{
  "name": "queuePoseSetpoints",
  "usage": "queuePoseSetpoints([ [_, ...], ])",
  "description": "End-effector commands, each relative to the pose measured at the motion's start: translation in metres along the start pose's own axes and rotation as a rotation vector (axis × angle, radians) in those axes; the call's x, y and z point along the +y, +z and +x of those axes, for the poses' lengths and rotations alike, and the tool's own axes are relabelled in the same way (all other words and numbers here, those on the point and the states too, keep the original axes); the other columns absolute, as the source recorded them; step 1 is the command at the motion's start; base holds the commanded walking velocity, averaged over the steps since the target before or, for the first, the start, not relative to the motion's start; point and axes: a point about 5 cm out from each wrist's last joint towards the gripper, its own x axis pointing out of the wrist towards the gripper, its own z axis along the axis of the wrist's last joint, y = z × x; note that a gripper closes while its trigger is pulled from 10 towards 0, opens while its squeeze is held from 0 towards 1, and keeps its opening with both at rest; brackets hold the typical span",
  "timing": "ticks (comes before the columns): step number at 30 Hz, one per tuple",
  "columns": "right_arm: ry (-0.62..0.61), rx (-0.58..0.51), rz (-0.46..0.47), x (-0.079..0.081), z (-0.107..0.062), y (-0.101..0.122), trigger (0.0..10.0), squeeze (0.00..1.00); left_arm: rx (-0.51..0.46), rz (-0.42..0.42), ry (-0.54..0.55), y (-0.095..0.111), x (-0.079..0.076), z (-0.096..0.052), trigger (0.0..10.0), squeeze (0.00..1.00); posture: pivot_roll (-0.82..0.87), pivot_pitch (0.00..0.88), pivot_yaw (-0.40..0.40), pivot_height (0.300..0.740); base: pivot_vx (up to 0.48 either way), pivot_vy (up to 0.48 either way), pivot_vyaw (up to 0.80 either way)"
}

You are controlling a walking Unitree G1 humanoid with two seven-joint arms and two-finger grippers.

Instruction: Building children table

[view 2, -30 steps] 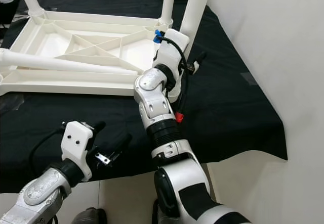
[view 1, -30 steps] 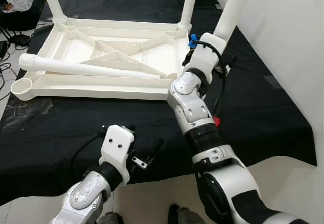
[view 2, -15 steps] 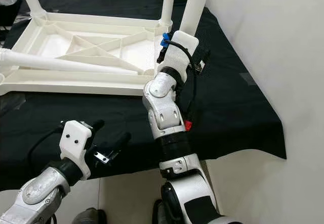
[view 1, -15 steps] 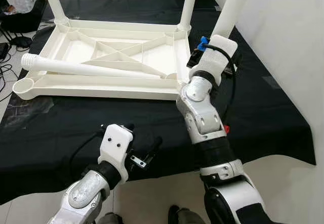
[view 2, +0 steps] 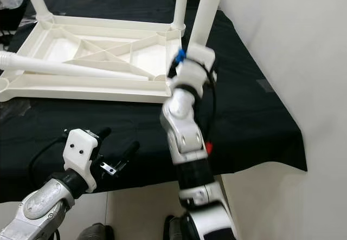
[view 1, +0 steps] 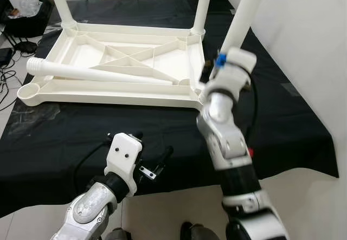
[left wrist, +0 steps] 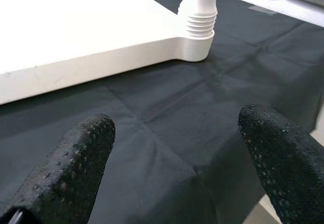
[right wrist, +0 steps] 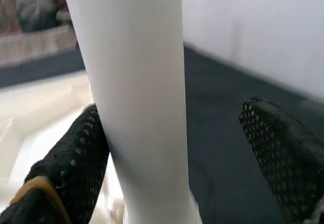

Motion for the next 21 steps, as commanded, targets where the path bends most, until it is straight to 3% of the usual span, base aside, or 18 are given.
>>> queuePoseSetpoints([
  [1, 0.047, 0.014, 0.059, 0.011, -0.008, 0.003, 10.0, 0.00, 0.016, 0.000, -0.008, -0.004, -0.001, 0.000, 10.0, 0.00, 0.07, 0.125, -0.056, 0.740, 0.000, 0.000, 0.00],
  [9, 0.140, -0.005, 0.050, -0.003, -0.003, 0.008, 10.0, 0.00, 0.014, 0.003, -0.003, -0.004, 0.001, 0.000, 10.0, 0.00, 0.08, 0.124, -0.055, 0.740, 0.000, 0.000, 0.00],
  [21, 0.233, 0.015, -0.015, -0.018, -0.012, 0.006, 10.0, 0.00, 0.012, 0.008, -0.002, -0.004, 0.003, 0.001, 10.0, 0.00, 0.07, 0.128, -0.052, 0.740, 0.000, 0.000, 0.00],
])
